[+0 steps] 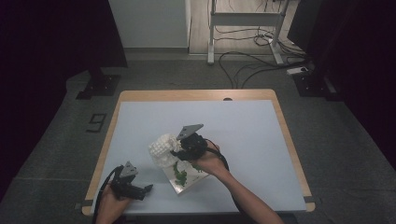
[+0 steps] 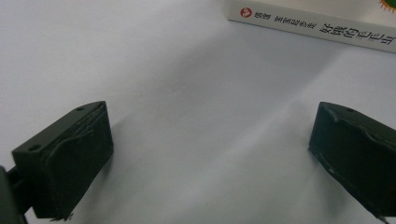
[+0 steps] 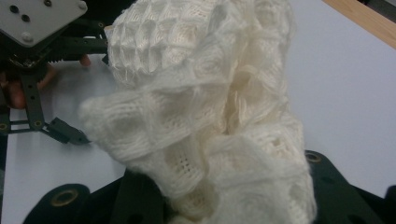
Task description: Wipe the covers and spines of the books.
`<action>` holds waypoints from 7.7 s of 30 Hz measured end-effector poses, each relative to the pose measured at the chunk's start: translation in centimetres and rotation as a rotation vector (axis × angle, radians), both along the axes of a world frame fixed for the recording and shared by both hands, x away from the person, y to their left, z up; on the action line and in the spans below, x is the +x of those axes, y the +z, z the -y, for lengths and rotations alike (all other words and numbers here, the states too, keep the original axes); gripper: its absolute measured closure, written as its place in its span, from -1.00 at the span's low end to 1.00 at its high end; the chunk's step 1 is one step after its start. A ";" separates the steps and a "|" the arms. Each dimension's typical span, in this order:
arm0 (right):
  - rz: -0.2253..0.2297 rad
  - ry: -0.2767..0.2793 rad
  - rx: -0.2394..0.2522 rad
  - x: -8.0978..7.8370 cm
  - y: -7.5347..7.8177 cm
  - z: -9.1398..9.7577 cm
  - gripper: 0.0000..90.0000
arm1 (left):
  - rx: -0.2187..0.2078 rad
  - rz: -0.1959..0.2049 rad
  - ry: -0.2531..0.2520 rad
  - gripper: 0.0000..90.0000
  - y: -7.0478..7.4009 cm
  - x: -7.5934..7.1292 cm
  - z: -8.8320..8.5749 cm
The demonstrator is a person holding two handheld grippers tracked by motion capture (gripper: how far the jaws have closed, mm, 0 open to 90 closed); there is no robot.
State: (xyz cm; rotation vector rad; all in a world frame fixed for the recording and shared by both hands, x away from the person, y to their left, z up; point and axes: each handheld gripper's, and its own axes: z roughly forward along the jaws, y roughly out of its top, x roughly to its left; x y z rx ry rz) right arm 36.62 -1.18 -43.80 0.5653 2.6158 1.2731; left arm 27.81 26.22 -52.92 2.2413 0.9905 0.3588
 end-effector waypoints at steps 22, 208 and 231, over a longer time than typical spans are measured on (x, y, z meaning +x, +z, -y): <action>0.005 -0.108 -0.006 0.2 0.0 6.0 0.35 | 0.002 0.000 0.000 -1.00 0.0 0.0 0.0; -0.073 -0.167 -0.103 -1.4 -7.0 11.0 -0.98 | 0.006 0.002 -0.242 -1.00 0.0 0.3 7.4; -0.203 -0.111 -0.050 1.1 -8.8 7.8 -0.99 | 0.004 -0.001 -0.241 -1.00 0.0 0.4 7.3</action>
